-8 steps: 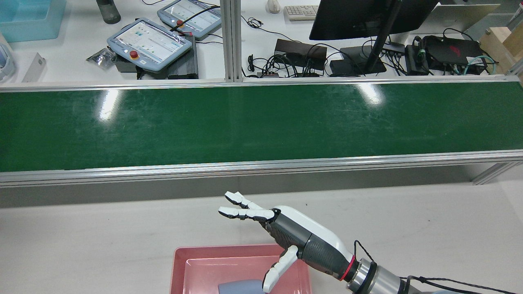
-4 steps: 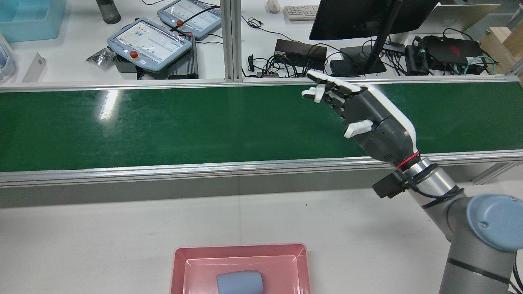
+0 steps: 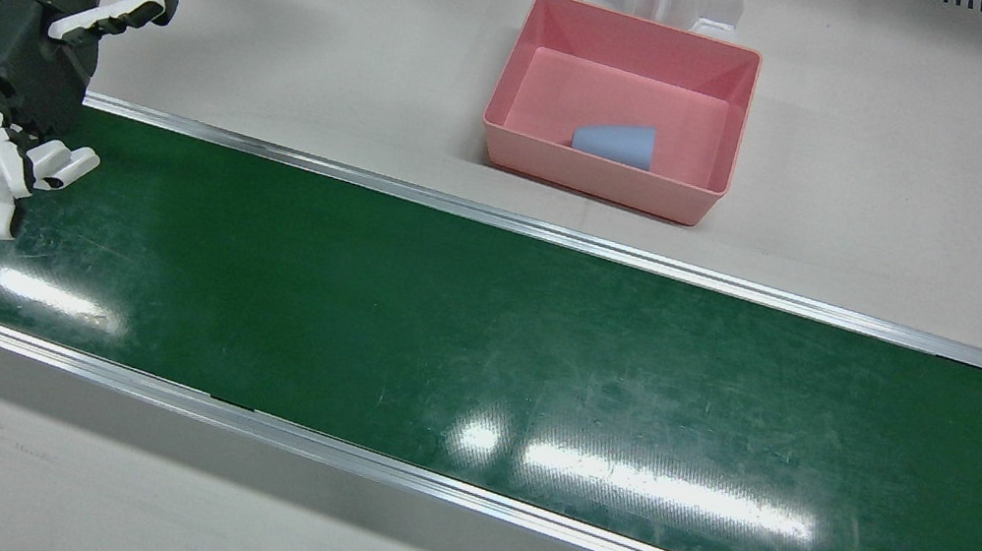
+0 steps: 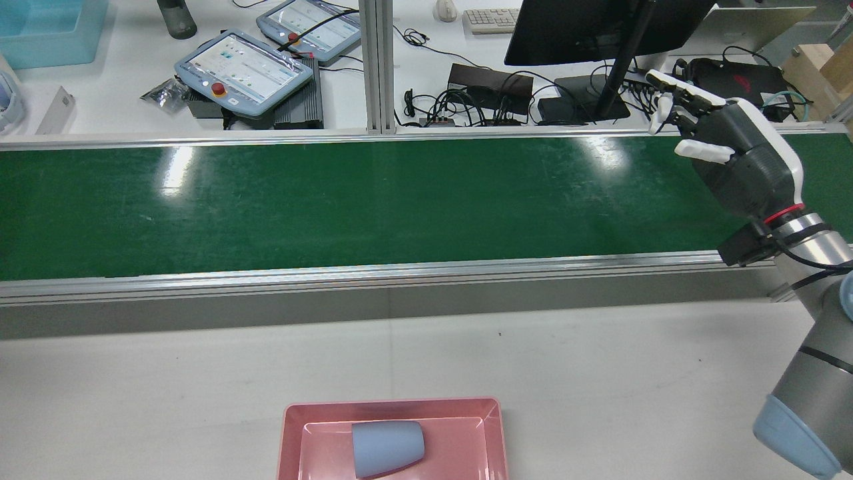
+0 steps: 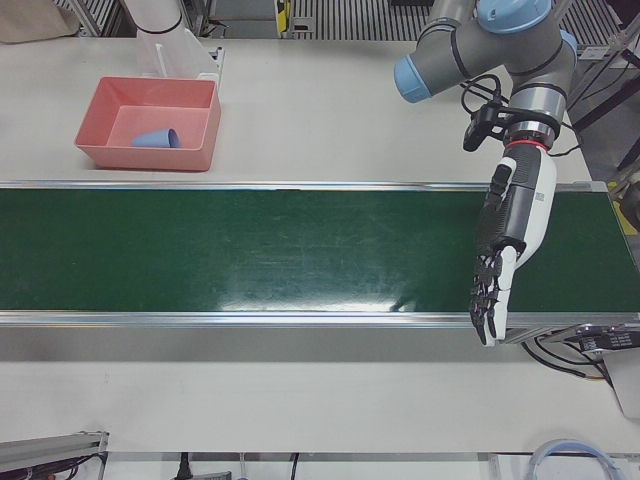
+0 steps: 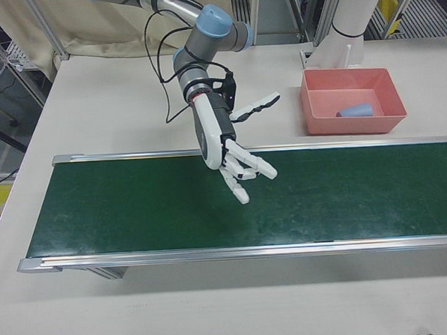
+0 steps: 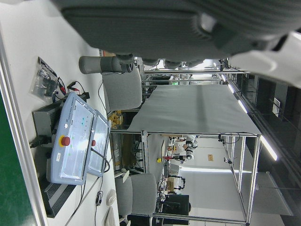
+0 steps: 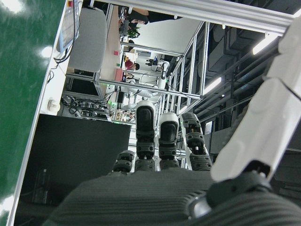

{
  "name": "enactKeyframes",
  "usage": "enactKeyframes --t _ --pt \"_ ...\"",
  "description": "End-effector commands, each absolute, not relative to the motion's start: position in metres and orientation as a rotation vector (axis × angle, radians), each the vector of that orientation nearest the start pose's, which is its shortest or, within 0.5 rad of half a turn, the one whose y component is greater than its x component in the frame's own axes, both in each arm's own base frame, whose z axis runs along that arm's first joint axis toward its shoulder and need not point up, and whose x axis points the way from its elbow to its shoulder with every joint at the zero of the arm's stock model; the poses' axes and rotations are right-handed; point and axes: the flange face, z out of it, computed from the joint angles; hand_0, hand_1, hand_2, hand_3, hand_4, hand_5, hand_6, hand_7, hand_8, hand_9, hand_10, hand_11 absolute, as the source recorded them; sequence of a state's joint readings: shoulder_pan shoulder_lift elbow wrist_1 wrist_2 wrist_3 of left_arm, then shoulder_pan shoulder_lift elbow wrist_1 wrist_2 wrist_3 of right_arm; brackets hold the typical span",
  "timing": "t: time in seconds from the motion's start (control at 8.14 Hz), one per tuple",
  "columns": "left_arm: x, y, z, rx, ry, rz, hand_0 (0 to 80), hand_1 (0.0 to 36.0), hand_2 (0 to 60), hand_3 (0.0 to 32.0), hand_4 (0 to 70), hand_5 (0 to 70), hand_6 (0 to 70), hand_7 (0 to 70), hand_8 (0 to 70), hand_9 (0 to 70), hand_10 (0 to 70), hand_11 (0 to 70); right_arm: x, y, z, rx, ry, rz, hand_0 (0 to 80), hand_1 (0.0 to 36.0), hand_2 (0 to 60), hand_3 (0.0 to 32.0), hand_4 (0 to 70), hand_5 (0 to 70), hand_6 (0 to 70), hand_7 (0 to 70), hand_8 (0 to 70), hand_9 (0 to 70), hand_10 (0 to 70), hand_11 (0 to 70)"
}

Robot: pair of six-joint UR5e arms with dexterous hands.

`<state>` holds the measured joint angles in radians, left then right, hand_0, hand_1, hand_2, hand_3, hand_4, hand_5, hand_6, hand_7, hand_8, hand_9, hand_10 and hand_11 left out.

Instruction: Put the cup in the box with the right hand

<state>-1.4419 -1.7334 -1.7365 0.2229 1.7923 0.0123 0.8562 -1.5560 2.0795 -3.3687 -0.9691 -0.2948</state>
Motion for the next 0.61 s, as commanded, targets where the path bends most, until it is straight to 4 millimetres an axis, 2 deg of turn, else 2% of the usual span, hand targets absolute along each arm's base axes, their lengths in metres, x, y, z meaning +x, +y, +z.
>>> enactKeyframes --t 0.0,0.12,0.37,0.49 --pt "-0.040 -0.557 0.544 -0.339 2.133 -1.911 0.0 0.0 0.0 0.0 0.0 0.0 0.0 0.0 0.0 0.0 0.0 0.0 -0.117 -0.449 0.518 -0.146 2.514 -2.162 45.5 13.6 10.6 0.0 3.5 3.5 6.8 27.6 4.2 10.8 0.4 1.1" --pt "-0.040 -0.557 0.544 -0.340 2.132 -1.910 0.0 0.0 0.0 0.0 0.0 0.0 0.0 0.0 0.0 0.0 0.0 0.0 -0.111 -0.448 0.530 -0.156 2.506 -2.194 48.1 18.5 15.1 0.0 0.6 4.2 2.0 1.7 0.0 0.0 0.0 0.0" --pt "-0.040 -0.557 0.544 -0.340 2.132 -1.910 0.0 0.0 0.0 0.0 0.0 0.0 0.0 0.0 0.0 0.0 0.0 0.0 -0.109 -0.448 0.530 -0.154 2.509 -2.193 46.9 15.3 9.5 0.0 0.0 3.6 2.2 3.6 0.0 1.4 0.0 0.0" --pt "-0.040 -0.557 0.544 -0.341 2.130 -1.912 0.0 0.0 0.0 0.0 0.0 0.0 0.0 0.0 0.0 0.0 0.0 0.0 -0.109 -0.448 0.530 -0.156 2.508 -2.192 46.7 15.1 10.0 0.0 0.7 3.6 2.6 5.6 0.1 2.3 0.0 0.0"
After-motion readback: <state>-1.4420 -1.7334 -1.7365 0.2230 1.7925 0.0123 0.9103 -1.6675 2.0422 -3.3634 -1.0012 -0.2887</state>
